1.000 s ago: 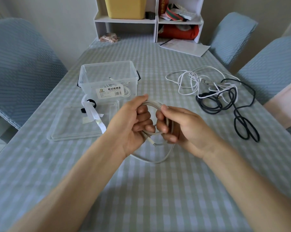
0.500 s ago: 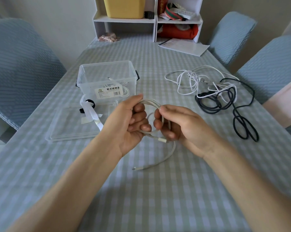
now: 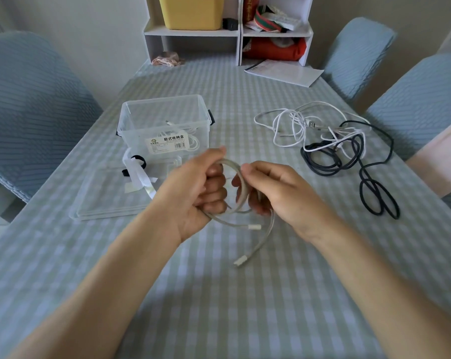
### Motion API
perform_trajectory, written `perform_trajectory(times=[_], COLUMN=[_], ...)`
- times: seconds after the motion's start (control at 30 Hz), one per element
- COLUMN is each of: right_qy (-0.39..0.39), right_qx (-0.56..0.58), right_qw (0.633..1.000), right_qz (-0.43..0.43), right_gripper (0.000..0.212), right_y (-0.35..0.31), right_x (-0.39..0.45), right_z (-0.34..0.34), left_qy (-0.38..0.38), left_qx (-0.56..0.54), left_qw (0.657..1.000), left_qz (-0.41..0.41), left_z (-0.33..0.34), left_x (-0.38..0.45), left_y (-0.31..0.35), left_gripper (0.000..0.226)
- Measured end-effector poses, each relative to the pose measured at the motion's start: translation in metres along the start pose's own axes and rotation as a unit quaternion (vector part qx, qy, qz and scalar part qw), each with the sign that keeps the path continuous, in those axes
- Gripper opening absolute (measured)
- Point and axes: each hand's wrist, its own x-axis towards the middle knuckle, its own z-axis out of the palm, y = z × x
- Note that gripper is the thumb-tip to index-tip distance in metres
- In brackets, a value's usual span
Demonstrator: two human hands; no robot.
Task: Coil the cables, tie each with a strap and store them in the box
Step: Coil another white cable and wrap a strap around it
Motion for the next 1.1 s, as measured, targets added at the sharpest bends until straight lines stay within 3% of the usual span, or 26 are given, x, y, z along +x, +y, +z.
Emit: perform_trajectory(times=[0.13,0.27,0.47,0.67,0.87,1.1], right_qy=[0.010,-0.041,-0.067,0.006,0.114,0.084], right_qx=[-0.014,-0.033,-0.060,-0.012,0.018,-0.072], right_qw=[1.000,0.997,0.994,0.992,0.991,0.992], right_qz=[-0.016,-0.060,-0.058,-0.127,-0.070,-0.061], right_gripper=[0.010,0.042,0.044,0.027,0.031,0.035], right_y=[0.005,0.011,0.014,0.015,0.013,0.015], right_x=[0.000,-0.001,0.001,0.001,0.004,0.001], right_z=[-0.005,0.000,0.007,0.010,0.012,0.020], left_qy=[0.009,0.022,0.035,0.067,0.070,0.096], left_qx=[-0.121,-0.215,-0.304,-0.239,-0.163,-0.140], left_qw=[0.992,0.975,0.950,0.964,0.979,0.982], left_qz=[0.027,0.045,0.069,0.099,0.096,0.089], left_z=[-0.010,-0.016,-0.019,-0.011,0.000,0.004], left_x=[0.005,0.008,0.008,0.008,0.008,0.007], left_y=[0.009,0.010,0.012,0.004,-0.007,-0.010], left_gripper=[0.047,0.048,0.046,0.046,0.043,0.045])
